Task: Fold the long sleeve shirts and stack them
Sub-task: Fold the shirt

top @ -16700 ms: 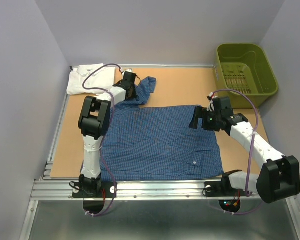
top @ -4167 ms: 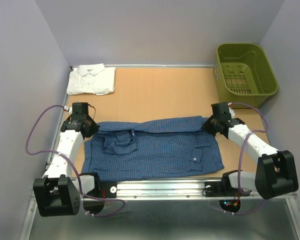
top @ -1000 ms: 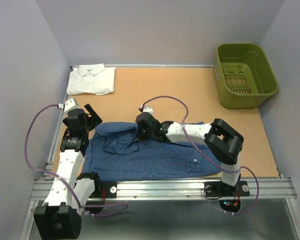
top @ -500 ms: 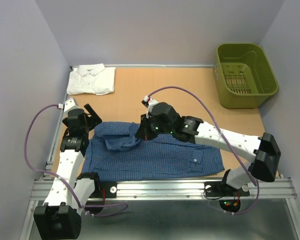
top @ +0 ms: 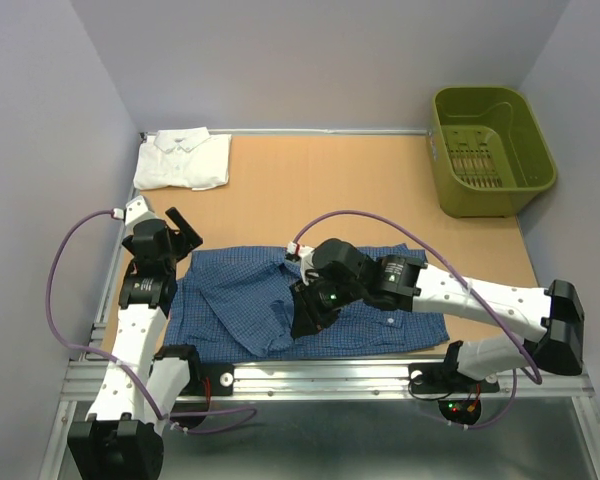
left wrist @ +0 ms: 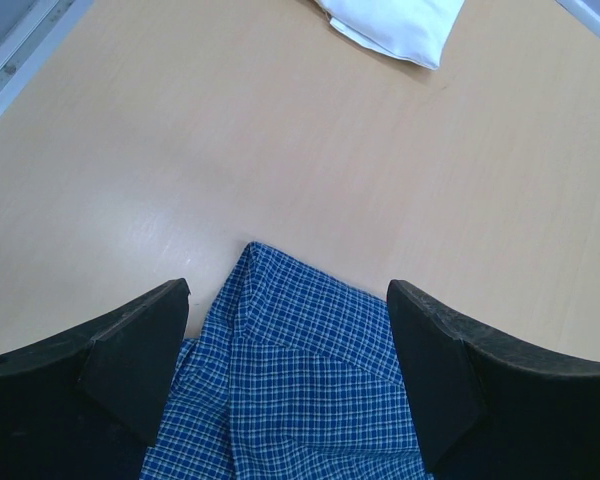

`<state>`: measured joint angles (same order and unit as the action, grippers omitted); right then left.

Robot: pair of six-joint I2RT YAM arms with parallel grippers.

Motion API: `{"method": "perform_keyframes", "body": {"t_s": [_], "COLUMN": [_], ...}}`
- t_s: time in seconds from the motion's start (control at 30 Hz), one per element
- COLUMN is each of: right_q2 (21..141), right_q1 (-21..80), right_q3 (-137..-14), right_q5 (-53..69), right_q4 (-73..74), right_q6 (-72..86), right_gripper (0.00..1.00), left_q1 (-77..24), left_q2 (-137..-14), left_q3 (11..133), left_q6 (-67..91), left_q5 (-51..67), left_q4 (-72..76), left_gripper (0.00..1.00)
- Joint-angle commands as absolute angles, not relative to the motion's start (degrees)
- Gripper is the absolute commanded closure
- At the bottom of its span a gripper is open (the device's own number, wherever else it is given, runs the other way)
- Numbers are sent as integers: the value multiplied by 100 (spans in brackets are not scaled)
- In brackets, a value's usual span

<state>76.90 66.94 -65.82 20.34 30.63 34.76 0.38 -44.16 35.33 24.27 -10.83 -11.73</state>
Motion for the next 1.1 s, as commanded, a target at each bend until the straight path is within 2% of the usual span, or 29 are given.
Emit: {"method": "perform_keyframes", "body": {"t_s": [0.0, 0.07, 0.1, 0.17, 0.2, 0.27, 0.4, 0.67, 0.9, 1.07], "right_q2": [7453, 7427, 7331, 7208, 7111, 7102, 7023, 6908, 6838, 6952], "right_q1": [6750, 6741, 6750, 6741, 6698, 6523, 5436, 3201, 1224, 932], "right_q3": [-6381, -6416, -6442, -6504, -6530, -6556, -6294, -5529, -4844, -4474], "right_q5": [2285, 2250, 1815, 945, 96, -481, -1299, -1880, -1102, -581], "right_q4": [3331, 3410, 3471, 3708, 3909, 4112, 4438, 4333, 3702, 3148], "right_q6": [3437, 3331, 3331, 3550, 3629, 3788, 4060, 3973, 3859, 3946], "right_gripper": [59, 48, 41, 32, 27, 27, 27, 34, 37, 40], "left_q1": [18, 18, 18, 18, 18, 26, -167, -343, -395, -448], "left_q2": [-4359, -4421, -4447, -4552, -4588, -4719, -4992, -5651, -5915, -6187], "left_q3": [3498, 3498, 3489, 3507, 3516, 3542, 3525, 3463, 3305, 3270], "left_q6": [2391, 2391, 2391, 2399, 2408, 2522, 2768, 3138, 3331, 3375], "left_q5": [-1125, -1099, -1064, -898, -818, -590, -273, -97, -26, -35], "left_q4": [-958, -958, -967, -984, -984, -1072, -1151, -1187, -1169, -1134], "left_gripper": [8, 9, 9, 9, 9, 9, 9, 13, 17, 20]}}
